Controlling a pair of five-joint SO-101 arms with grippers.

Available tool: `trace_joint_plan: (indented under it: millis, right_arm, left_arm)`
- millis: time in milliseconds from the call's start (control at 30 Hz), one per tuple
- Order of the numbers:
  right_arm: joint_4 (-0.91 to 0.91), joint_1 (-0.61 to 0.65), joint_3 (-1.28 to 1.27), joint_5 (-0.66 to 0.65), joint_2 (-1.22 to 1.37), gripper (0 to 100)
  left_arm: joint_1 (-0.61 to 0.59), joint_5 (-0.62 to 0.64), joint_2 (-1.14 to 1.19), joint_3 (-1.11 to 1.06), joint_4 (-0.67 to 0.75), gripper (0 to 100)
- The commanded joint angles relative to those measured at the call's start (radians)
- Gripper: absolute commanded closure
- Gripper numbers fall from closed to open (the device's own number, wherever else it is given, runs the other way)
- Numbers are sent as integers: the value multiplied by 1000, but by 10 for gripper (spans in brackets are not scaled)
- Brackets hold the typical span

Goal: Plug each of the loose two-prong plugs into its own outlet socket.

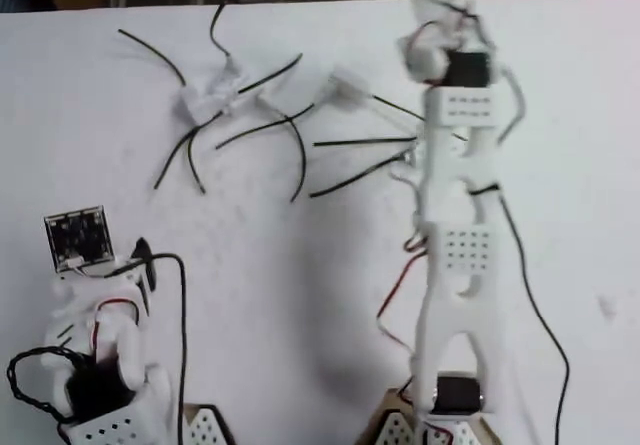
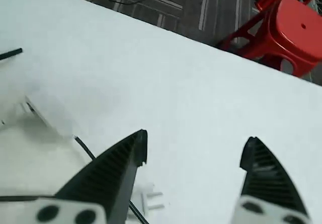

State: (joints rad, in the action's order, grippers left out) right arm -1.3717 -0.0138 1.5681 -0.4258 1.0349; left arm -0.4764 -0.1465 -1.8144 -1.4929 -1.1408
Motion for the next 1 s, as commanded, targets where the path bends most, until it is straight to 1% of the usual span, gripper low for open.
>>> trace_joint_plan:
  millis: [0,33,133,167,233,300,367,500,567,667,733,800,900,967]
  right_arm:
    - [-85,-125,43,2,-131,703]
    - [-102,-162,38,2,-140,703]
    - [-148,-285,38,-2,-150,703]
    - [-168,-326,37,-3,-150,703]
    - [-220,-403,32,-51,-148,703]
    - [-282,-479,32,-120,-145,704]
    - [-332,-550,32,-160,-128,704]
    - [-343,-694,32,-133,-47,704]
    - [-343,-760,32,-135,12,704]
    - [-341,-840,32,-135,102,704]
    - [-341,-878,32,-135,153,704]
    - [-341,-909,32,-135,199,704]
    - [-341,-949,32,-135,254,704]
    - [-341,-974,32,-135,297,704]
  left_arm:
    - [114,9,-7,11,26,782]
    - [163,6,-5,11,34,782]
    - [278,-71,-4,21,20,782]
    - [311,-91,-4,29,5,782]
    - [390,-120,-4,48,-48,782]
    - [458,-132,-4,74,-92,781]
    - [501,-132,-4,94,-107,781]
    - [596,-132,5,103,-104,781]
    - [642,-130,54,118,-81,781]
    - [665,-129,217,187,-8,781]
    - [673,-123,374,270,44,781]
    - [705,-114,545,379,72,781]
    - [791,-120,799,565,77,781]
    - [860,-152,952,683,78,781]
